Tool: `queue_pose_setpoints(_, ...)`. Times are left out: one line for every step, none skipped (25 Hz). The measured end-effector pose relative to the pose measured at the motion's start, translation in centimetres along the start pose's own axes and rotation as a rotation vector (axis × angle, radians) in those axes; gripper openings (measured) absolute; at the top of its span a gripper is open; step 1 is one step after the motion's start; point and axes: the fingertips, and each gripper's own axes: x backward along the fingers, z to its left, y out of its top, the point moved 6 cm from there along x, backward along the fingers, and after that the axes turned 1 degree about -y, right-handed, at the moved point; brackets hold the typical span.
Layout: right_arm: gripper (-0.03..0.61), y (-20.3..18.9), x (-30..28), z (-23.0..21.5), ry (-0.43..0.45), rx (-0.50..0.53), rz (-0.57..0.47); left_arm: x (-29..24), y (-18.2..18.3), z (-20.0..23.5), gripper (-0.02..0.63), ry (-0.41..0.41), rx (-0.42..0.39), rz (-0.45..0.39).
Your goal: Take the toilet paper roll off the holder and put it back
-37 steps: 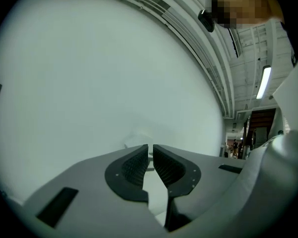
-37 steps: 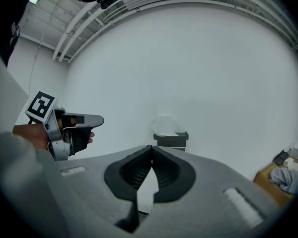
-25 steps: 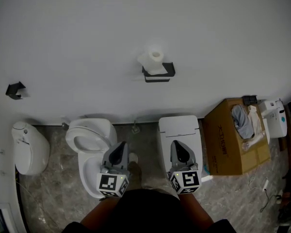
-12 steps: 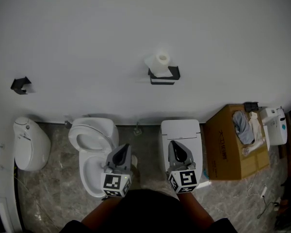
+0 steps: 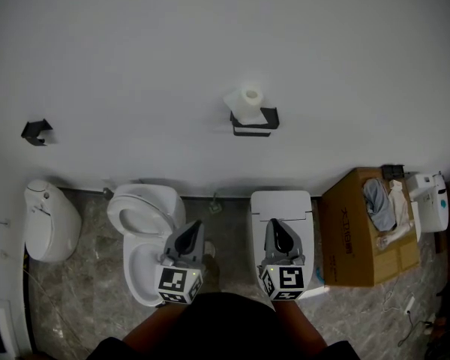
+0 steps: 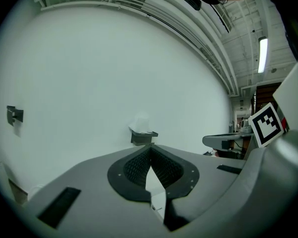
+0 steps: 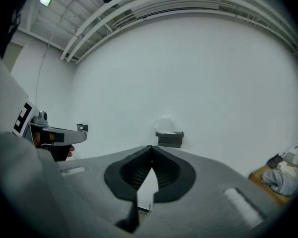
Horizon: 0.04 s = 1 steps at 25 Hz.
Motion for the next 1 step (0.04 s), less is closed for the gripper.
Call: queue_pose_setpoints(-0.003, -0.01, 0.06, -0.46, -0.019, 0.001, 0.004, -0.14, -0.02, -0.21, 0.017, 0.000, 0.000, 0.000)
